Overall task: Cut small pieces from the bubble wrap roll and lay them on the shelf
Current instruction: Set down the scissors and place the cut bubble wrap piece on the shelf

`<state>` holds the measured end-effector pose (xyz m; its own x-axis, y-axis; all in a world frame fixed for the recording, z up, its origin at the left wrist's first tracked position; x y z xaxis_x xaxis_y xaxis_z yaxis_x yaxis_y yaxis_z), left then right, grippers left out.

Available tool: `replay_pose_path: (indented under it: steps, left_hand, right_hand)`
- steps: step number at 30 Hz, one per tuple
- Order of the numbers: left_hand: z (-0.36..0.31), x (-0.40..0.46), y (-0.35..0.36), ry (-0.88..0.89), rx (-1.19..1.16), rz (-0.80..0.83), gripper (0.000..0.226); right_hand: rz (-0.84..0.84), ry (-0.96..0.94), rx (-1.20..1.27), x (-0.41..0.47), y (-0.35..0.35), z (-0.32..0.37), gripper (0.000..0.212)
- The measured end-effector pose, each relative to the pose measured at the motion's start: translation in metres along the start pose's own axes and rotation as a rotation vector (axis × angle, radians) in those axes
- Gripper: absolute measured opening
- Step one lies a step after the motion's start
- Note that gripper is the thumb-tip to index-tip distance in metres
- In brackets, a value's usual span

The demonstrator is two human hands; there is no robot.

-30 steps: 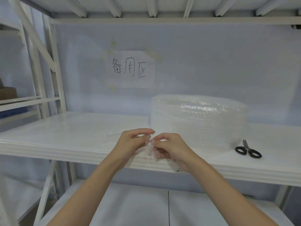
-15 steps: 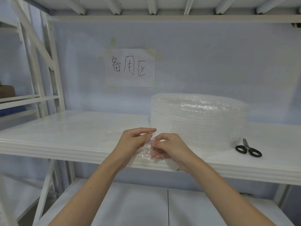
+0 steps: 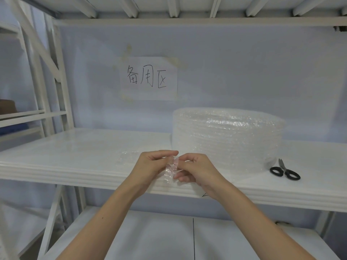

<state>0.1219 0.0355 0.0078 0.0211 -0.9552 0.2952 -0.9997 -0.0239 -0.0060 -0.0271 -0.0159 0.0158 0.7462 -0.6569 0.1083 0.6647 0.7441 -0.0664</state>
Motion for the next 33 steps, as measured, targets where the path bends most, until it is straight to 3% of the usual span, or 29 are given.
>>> replay_pose_path:
  steps: [6, 13, 20, 25, 33]
  left_hand:
    - [0.0038, 0.0022, -0.0037, -0.02, -0.004, -0.014, 0.016]
    - [0.0034, 0.0018, -0.0034, 0.018, -0.033, 0.052, 0.021]
    - [0.0053, 0.0026, -0.0051, -0.019, -0.03, 0.085, 0.021]
    - [-0.0008, 0.0029, -0.0029, -0.017, -0.19, 0.13, 0.029]
    - [-0.0038, -0.0046, -0.0095, -0.142, -0.013, 0.124, 0.026]
  right_hand:
    - [0.018, -0.002, 0.02, -0.0011, 0.0001, 0.0008, 0.007]
    - [0.02, 0.021, 0.143, -0.0001, -0.0023, 0.0045, 0.029]
    - [0.016, 0.014, 0.083, 0.0005, -0.0036, 0.0003, 0.024]
    - [-0.032, 0.001, 0.124, 0.0026, -0.0046, -0.0013, 0.023]
    - [-0.087, -0.072, 0.142, 0.0053, -0.0016, 0.002, 0.013]
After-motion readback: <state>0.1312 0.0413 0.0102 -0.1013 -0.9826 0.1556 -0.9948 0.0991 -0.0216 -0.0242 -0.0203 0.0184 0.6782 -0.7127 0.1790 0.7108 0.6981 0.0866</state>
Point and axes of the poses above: each hand's wrist, its own x-axis towards the middle knuckle, its own y-axis out of the palm, z = x × y, the point moved 1 cm from there along x, towards the middle knuckle, and after that the axes turned 14 degrees about z, right-handed, at the moved point
